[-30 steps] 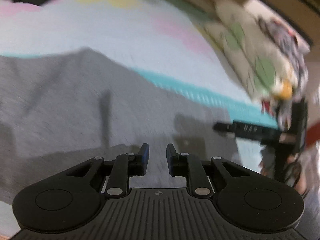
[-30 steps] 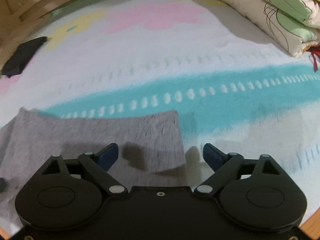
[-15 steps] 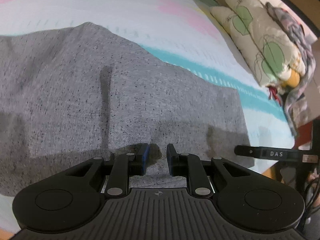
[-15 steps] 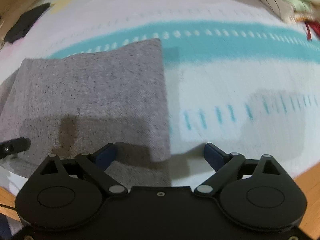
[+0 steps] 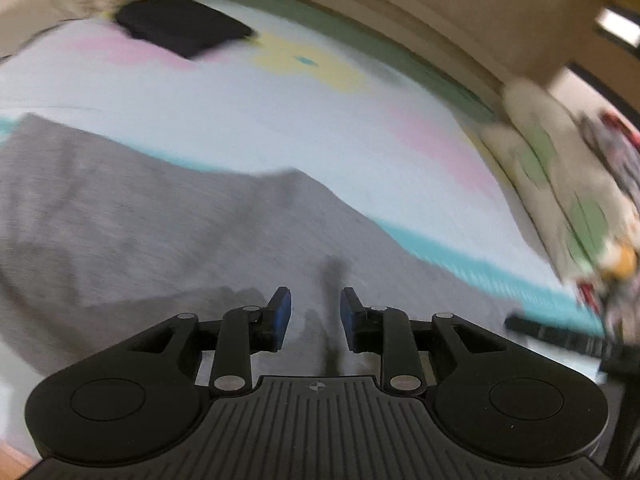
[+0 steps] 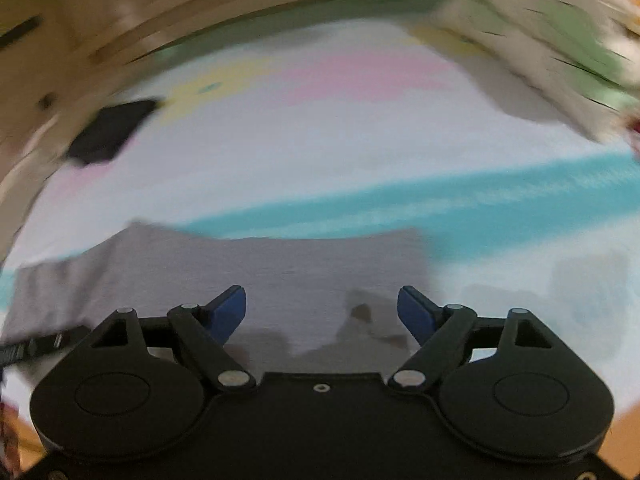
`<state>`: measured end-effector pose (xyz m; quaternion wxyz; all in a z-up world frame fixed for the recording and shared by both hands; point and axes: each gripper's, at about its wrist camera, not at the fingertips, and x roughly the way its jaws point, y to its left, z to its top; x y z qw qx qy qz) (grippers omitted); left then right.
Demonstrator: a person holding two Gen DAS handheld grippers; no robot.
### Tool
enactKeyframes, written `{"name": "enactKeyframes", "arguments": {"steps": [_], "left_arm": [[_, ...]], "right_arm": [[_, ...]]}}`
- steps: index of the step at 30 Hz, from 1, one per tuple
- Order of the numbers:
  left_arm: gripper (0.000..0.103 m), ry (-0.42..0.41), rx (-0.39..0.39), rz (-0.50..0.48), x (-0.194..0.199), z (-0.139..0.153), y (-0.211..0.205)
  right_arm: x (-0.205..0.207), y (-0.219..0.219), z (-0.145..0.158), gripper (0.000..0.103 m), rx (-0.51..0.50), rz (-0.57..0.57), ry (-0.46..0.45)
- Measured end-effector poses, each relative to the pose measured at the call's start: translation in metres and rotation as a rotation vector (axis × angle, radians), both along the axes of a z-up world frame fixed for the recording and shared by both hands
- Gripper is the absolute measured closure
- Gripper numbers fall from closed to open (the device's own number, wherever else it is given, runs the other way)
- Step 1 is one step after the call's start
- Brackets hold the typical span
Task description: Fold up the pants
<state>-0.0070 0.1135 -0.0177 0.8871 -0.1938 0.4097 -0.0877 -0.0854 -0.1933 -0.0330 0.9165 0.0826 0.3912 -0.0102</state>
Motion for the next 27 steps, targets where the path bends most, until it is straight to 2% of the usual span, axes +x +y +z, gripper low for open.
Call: {"name": "enactKeyframes", "arguments": {"steps": [5,7,9,10,18,24,27], "left_arm": [[0.075,0.021,-0.017,0.099,0.01,-0.005,0.024],[0.075,0.026,-0.002,0.129,0.014,-0.007,0.029],[0.075,0.03,0.002,0.166,0.017,-0.009,0.038],[0.075,0.032,-0.004,0.183,0.018,-0.01,0.041],[0.075,0.064,-0.013,0.238,0.014,-0.015,0.064],[0.075,0.105,-0.045,0.245,0.013,-0.022,0.07],[0.075,0.103,-0.037,0.235,0.017,-0.021,0.066]], "right_arm": [[0.028,0.06,-0.012,0.021,-0.028,0.152,0.059],[0.038,0.083,-0.018,0.034,-0.034,0.201,0.086],[0.05,0.105,-0.024,0.059,-0.063,0.241,0.12],[0.059,0.113,-0.03,0.062,-0.076,0.259,0.134],[0.115,0.161,-0.043,0.062,-0.054,0.332,0.11],[0.163,0.188,-0.067,0.062,-0.156,0.298,0.131],[0.18,0.193,-0.065,0.061,-0.195,0.272,0.132]]}}
